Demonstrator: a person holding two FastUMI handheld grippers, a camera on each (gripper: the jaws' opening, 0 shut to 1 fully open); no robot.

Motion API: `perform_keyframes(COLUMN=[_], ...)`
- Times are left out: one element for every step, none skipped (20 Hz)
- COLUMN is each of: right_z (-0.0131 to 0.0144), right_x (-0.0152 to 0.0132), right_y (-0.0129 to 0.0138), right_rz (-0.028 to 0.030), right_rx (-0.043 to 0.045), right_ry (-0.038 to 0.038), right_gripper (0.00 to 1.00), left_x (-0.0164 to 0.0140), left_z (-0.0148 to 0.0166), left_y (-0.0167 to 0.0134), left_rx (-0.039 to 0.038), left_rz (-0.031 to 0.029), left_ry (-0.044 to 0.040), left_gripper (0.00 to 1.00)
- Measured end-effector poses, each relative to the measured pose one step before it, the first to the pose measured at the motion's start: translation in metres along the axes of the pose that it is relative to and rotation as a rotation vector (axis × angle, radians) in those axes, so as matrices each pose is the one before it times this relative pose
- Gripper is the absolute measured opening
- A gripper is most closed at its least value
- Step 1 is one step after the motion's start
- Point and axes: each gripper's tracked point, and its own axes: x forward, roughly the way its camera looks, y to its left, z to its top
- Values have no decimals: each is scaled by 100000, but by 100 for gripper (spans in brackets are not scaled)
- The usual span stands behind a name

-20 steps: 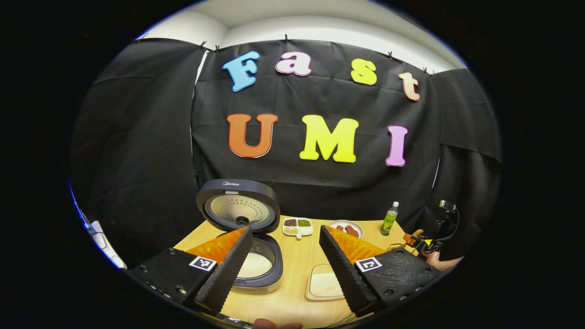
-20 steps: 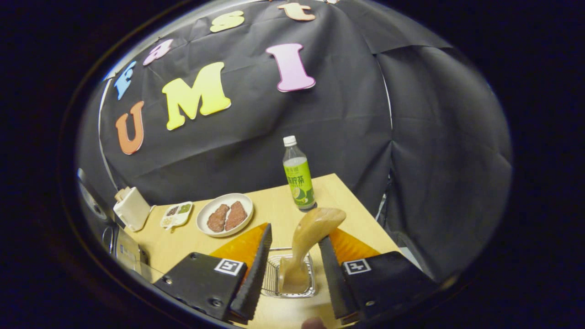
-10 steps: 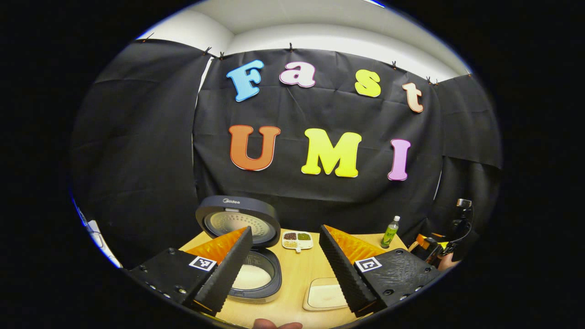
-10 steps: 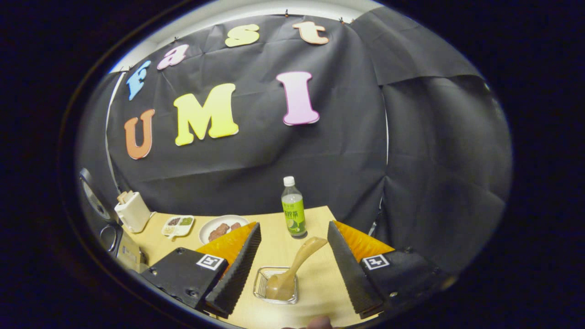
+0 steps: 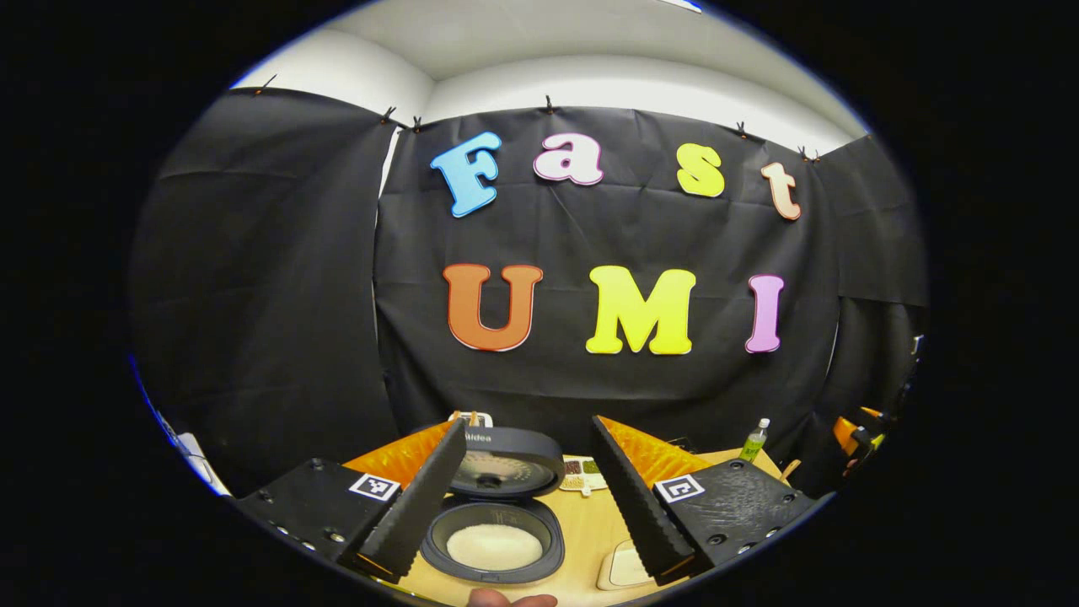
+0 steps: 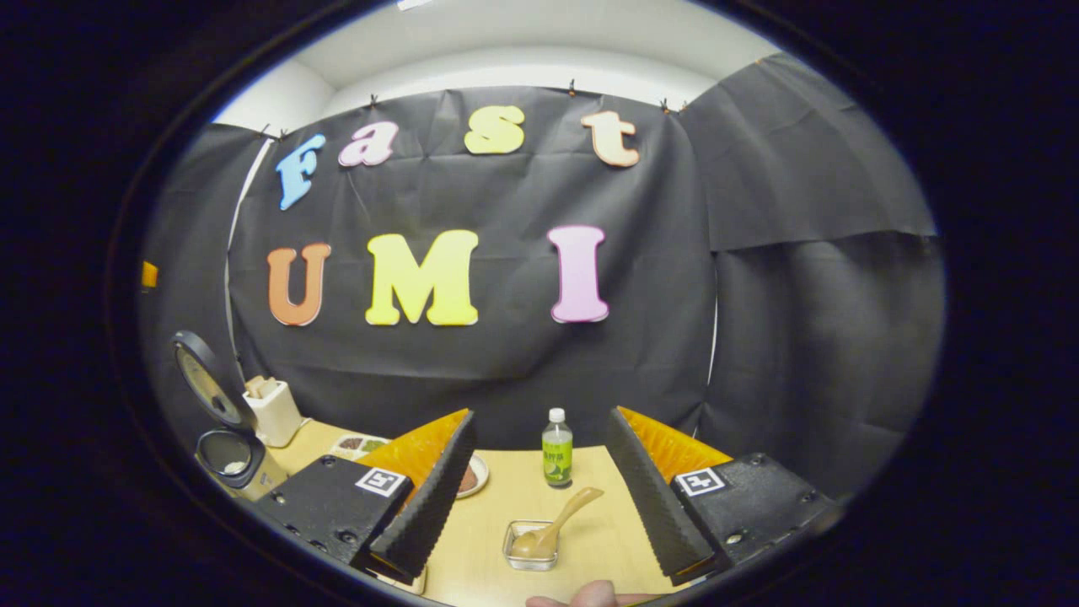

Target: Close the left gripper, press the button to open the rice cooker; take a wooden spoon from the chopstick holder with the right hand, scoop a spoonful of rice and pour it into the rice cooker, then put the wooden spoon back into the chopstick holder.

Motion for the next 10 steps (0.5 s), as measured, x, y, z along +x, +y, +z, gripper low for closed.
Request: perform_keyframes(right_z=[804,380,176,312,460,338,207,-48,-355,-524], right_x=[-678,-935,-884,-988,-846,-910,-1107,-1012,-1035,-873], right_y=[227,-24,-179,-387,-673,-543,-282,-243,-430,-437], right_rz=[276,-367,-236,-1210,-1857,-1989,-1301,-903,-753,-731], right_rx=[-990,-952,-476,-1137,-914,-418,200,93,-672,-903], right_ry=[-1644,14,-135,-455,-1190,-1119,-538,466,931,1559], right_gripper=[100,100,100,100,100,100,100,100,100,100], left_x=[717,927,768,750,839,1013,1035,1250,1146,1471], left_z=[700,604,52,-86,-43,-231,-449,-439,-567,-645], left_y=[506,701,434,336,194,-58,99,241,283,288], left_rx=[863,971,72,-224,-277,-535,-446,196,-239,-1008], left_rz=[-239,623,-326,-110,-544,-1226,-443,-890,-649,-1212], left_ry=[-1371,-796,740,1153,1011,1772,3356,2802,2752,3395], left_gripper=[94,95,95,95,94,94,94,94,95,95])
